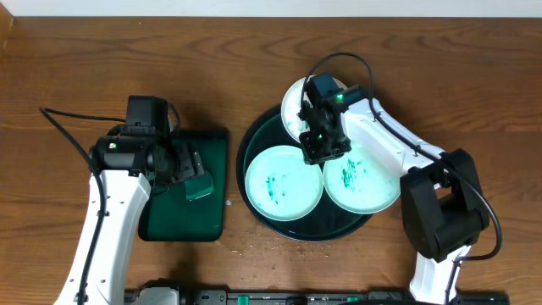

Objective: Clean dirty plates on tray and stack at the side
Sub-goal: 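Reach the right gripper to the top plate and grip its rim, then lower the left gripper, grasp the green sponge and lift it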

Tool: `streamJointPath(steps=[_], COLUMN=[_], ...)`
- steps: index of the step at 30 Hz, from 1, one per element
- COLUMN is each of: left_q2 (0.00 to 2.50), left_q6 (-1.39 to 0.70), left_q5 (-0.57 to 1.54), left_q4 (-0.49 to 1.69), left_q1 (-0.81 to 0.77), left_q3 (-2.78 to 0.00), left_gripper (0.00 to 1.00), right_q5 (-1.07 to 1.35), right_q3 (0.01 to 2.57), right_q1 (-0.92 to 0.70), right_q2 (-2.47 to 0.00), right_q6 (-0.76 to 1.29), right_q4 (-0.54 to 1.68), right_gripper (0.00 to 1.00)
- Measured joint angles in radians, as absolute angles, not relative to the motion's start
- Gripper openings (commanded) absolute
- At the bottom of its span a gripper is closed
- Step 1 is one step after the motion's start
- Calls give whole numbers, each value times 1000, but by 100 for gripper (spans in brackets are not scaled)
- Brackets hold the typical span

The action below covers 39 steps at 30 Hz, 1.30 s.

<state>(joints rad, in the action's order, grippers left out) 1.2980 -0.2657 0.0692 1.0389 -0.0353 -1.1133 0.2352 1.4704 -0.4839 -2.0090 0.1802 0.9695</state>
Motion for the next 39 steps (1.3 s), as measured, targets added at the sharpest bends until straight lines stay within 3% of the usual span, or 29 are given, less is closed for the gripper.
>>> streamJointPath(steps=[8,10,13,31,32,34,39], left_q2=[1298,1298,1298,1298,1298,1298,1299], left_q6=[-266,-266,-266,-266,-266,-266,-270], left_q5=[69,69,69,69,69,69,58], left_q4=[1039,1039,1039,1031,1027,1025,1012], left_q1=[-35,-35,-35,-35,-35,-35,-35], left_q3=[-1113,-1113,-1113,-1113,-1113,-1113,-1113], left_gripper=[86,86,86,86,85,71,70], right_q5=[237,239,236,227,227,227,227], right_q3=[1381,1370,1365,1365,1365,1365,1365], right_q1=[-484,-484,-484,-482,-482,-483,-483], right_q2=[-2009,-2009,-2009,-2009,-2009,-2009,-2009], right_q6=[180,181,181,194,194,194,194], right_q4=[890,879,870,867,866,866,866], right_gripper=[31,23,2,1,1,1,1])
